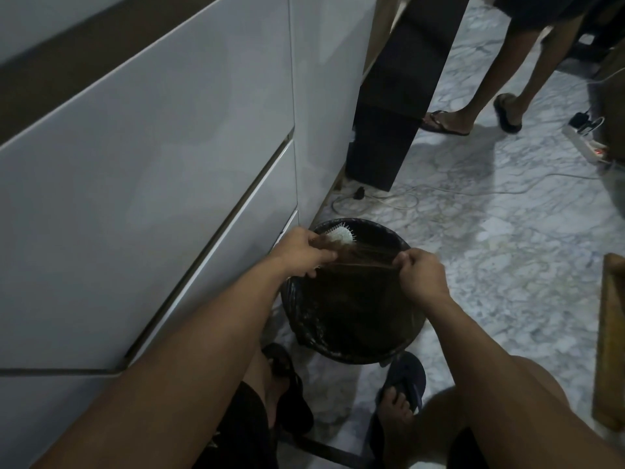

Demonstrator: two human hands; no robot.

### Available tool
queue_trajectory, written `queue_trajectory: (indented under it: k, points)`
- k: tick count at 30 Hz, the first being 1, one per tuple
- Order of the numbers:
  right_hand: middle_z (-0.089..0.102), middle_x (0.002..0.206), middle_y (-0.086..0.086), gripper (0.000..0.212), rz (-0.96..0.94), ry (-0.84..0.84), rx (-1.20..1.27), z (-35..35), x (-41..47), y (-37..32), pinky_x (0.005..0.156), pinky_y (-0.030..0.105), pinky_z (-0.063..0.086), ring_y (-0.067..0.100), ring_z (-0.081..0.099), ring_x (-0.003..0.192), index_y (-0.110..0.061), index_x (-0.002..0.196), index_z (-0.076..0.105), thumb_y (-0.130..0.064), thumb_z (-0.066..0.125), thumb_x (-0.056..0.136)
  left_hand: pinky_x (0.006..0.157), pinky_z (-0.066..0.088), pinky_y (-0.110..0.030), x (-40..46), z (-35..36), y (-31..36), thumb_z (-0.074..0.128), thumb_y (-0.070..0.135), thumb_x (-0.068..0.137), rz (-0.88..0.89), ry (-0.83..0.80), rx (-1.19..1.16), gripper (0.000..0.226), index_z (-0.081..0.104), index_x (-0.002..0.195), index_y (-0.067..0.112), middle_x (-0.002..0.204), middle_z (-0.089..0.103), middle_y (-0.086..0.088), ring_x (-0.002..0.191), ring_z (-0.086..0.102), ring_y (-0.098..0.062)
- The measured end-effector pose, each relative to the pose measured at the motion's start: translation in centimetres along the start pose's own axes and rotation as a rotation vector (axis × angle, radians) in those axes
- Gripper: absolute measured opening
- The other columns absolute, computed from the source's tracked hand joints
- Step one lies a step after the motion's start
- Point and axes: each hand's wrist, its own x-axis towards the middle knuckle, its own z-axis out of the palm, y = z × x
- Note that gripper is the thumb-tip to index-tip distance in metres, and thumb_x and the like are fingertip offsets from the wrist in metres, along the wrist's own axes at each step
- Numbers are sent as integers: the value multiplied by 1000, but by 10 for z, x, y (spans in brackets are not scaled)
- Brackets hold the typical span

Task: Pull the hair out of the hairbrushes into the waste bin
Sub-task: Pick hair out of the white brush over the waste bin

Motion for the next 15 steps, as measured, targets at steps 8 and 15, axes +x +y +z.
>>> queue_trajectory:
  k: [8,15]
  points:
    - [64,128,0,61,-14,-566,496,7,-9,-8,103,35,45,15,58,119,-14,136,51,-5,72,80,59,48,-29,-8,9,9,68,20,86,56,-97,-90,3,68,87,23,77,71,-4,62,66,-18]
    - [72,84,3,14,-177,-540,261,13,-17,-10,78,32,53,16,67,78,-20,92,74,-24,60,94,50,46,-23,-5,9,5,68,29,90,66,-38,-58,9,69,94,21,74,70,0,57,65,-16]
